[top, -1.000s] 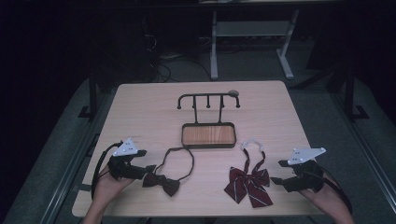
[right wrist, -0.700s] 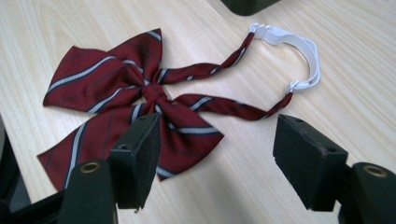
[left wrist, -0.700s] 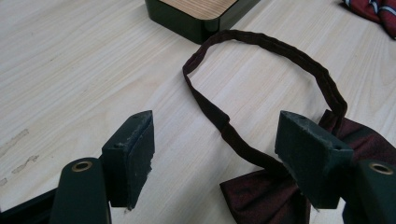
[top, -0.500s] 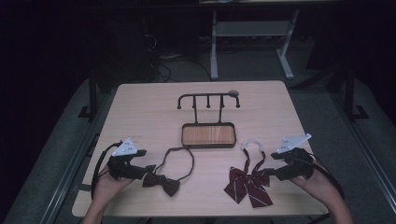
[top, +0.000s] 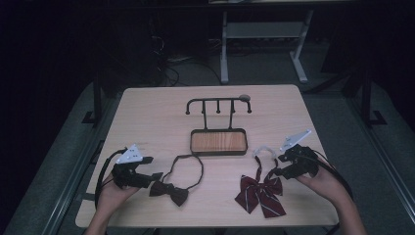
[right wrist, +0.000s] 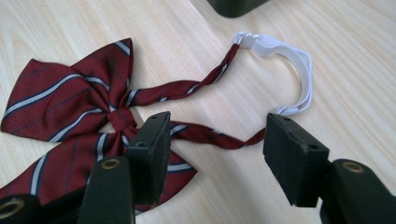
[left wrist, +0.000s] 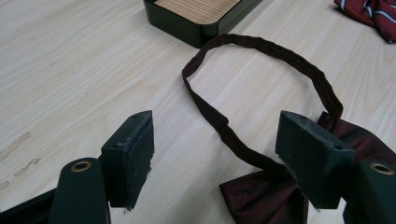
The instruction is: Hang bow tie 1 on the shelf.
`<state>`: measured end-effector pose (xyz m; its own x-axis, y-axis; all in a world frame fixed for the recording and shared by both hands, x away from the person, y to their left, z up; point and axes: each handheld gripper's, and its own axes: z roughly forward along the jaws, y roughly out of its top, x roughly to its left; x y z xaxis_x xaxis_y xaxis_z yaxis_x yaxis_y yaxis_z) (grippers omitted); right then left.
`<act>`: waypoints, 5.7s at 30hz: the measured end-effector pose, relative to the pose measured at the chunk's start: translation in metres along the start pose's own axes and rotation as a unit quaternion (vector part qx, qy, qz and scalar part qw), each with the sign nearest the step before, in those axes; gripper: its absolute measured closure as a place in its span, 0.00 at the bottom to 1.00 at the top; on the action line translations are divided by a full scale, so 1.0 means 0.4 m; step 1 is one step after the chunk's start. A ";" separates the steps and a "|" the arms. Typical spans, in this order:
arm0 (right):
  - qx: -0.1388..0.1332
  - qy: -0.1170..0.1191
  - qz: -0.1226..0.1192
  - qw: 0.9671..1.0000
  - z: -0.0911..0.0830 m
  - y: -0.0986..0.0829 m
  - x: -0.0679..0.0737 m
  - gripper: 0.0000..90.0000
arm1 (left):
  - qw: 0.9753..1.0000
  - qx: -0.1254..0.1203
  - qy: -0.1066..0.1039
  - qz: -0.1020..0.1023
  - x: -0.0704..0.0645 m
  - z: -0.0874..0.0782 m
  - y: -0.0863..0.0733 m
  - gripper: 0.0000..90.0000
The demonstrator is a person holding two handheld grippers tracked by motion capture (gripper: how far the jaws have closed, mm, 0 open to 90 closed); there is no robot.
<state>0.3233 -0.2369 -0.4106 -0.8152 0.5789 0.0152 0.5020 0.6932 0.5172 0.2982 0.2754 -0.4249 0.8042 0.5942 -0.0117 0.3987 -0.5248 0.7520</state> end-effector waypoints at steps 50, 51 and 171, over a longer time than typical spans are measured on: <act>0.126 -0.035 0.081 0.988 0.111 0.056 -0.108 0.80 | 1.000 -0.009 -0.010 -0.010 -0.001 0.004 0.003 0.31; 0.126 -0.035 0.081 0.988 0.111 0.056 -0.108 0.80 | 1.000 -0.010 -0.011 -0.010 -0.002 0.004 0.004 0.31; 0.038 0.014 -0.085 0.996 -0.213 0.325 -0.015 0.97 | 1.000 -0.010 -0.018 -0.002 -0.002 0.006 0.004 0.30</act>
<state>0.3689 -0.1870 -0.2705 -0.8975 0.4389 -0.0432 0.3754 0.8118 0.4473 0.2994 0.2726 -0.4251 0.8177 0.5743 -0.0386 0.3943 -0.5101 0.7644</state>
